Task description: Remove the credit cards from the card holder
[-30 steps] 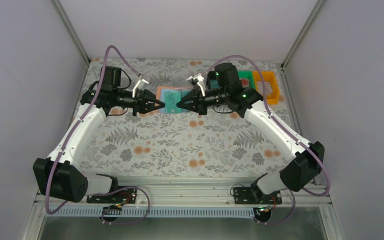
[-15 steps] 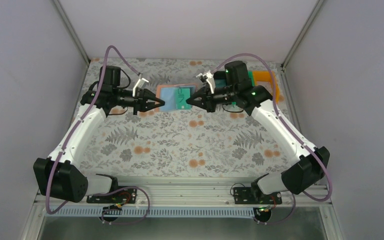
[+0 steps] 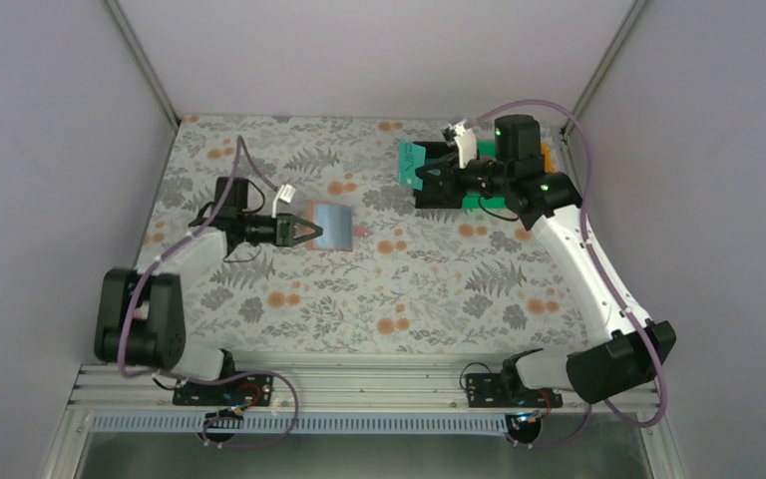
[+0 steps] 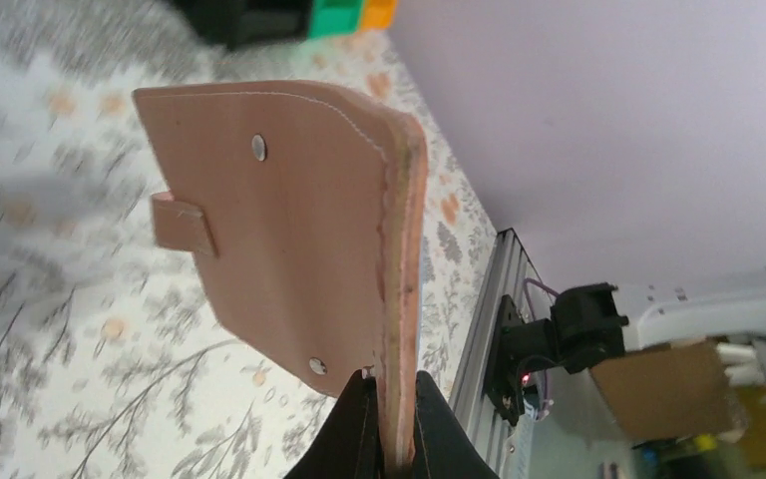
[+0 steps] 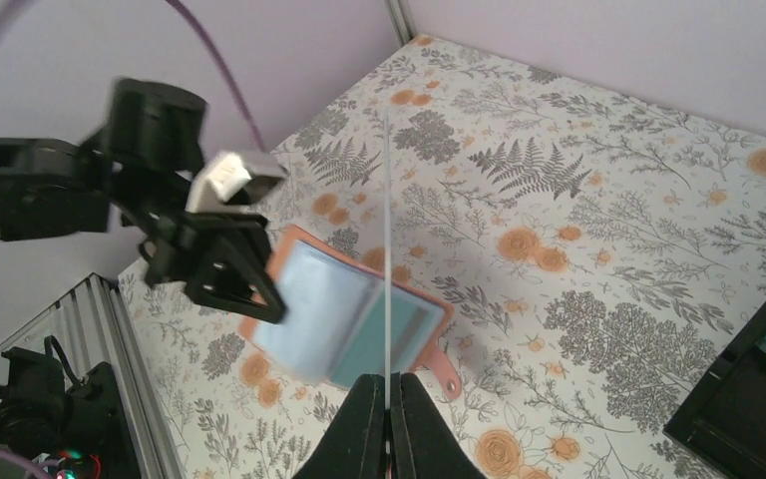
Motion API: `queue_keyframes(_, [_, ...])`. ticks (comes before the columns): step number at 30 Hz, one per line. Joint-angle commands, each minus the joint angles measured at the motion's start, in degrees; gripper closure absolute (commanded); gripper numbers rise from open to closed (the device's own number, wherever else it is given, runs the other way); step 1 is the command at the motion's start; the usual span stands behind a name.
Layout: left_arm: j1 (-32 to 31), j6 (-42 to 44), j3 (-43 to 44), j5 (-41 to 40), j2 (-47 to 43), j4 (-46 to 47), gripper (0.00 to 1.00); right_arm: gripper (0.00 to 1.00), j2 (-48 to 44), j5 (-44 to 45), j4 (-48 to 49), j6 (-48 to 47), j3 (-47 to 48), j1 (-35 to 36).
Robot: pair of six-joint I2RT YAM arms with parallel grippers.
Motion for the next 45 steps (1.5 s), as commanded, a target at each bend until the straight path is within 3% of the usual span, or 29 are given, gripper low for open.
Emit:
queue_keyframes(1, [-0.48, -9.02, -2.11, -2.41, 8.74, 10.8, 0.98, 0.96, -1.12, 0.12, -0.43, 0.64, -1.21, 0.0])
queue_keyframes(6, [-0.43, -9.91, -3.23, -5.73, 16.24, 11.85, 0.98, 0.96, -1.47, -0.85, -1.22, -0.03, -1.69, 0.04])
queue_keyframes(10, [-0.11, -6.25, -1.2, -15.27, 18.21, 4.91, 0.96, 0.96, -1.58, -2.63, -0.94, -0.74, -1.82, 0.14])
queue_keyframes(13, [0.36, -4.57, -0.27, -25.94, 19.72, 0.67, 0.73, 0.96, -0.99, -4.05, -0.51, -0.97, -1.76, 0.09])
queue_keyframes(15, [0.42, -3.72, -0.26, -35.1, 19.6, -1.36, 0.45, 0.96, -0.38, -4.31, -0.53, -0.92, -1.45, 0.09])
queue_keyframes(17, [0.66, -2.88, -0.31, -39.91, 18.25, -2.18, 0.25, 0.96, 0.21, -3.81, -1.21, -0.58, -0.9, 0.16])
queue_keyframes(19, [1.35, -3.09, -0.49, -41.4, 15.42, -2.17, 0.1, 0.96, 0.87, -2.61, -2.34, -0.54, -0.54, 0.6])
queue_keyframes(21, [2.67, -3.3, -0.26, -42.59, 11.52, -2.41, 0.02, 0.96, 1.25, -1.62, -3.28, -0.9, -0.59, 1.82])
queue_keyframes(24, [8.22, -3.56, 1.83, -39.32, 6.06, -3.5, 0.0, 0.96, 1.82, -0.29, -3.6, -1.84, -0.54, 4.48])
queue_keyframes(27, [14.74, -1.37, 5.58, -29.83, 1.1, -5.49, 0.0, 0.96, 3.2, 2.01, -4.17, -3.23, 0.61, 8.68])
queue_keyframes(29, [15.68, 3.33, 9.89, -21.79, -3.12, -7.89, 0.03, 0.96, 5.33, 2.69, -5.16, -4.92, 2.11, 12.14])
queue_keyframes(32, [12.03, 12.65, 17.05, -9.57, -7.3, -13.91, 0.1, 0.96, 8.44, 2.09, -6.91, -8.66, 4.84, 17.43])
queue_keyframes(37, [-1.28, 48.52, 26.37, 3.6, -7.79, -44.95, 0.11, 0.96, 13.71, 4.1, -10.83, -13.23, 9.27, 21.79])
queue_keyframes(39, [-3.32, 56.01, 26.37, 4.51, -8.51, -50.78, 0.11, 0.96, 14.91, 3.86, -12.07, -14.3, 10.72, 23.33])
queue_keyframes(45, [-4.11, 44.14, 23.14, -3.58, -9.06, -40.5, 0.14, 0.96, 11.81, -0.22, -8.17, -15.24, 8.54, 25.4])
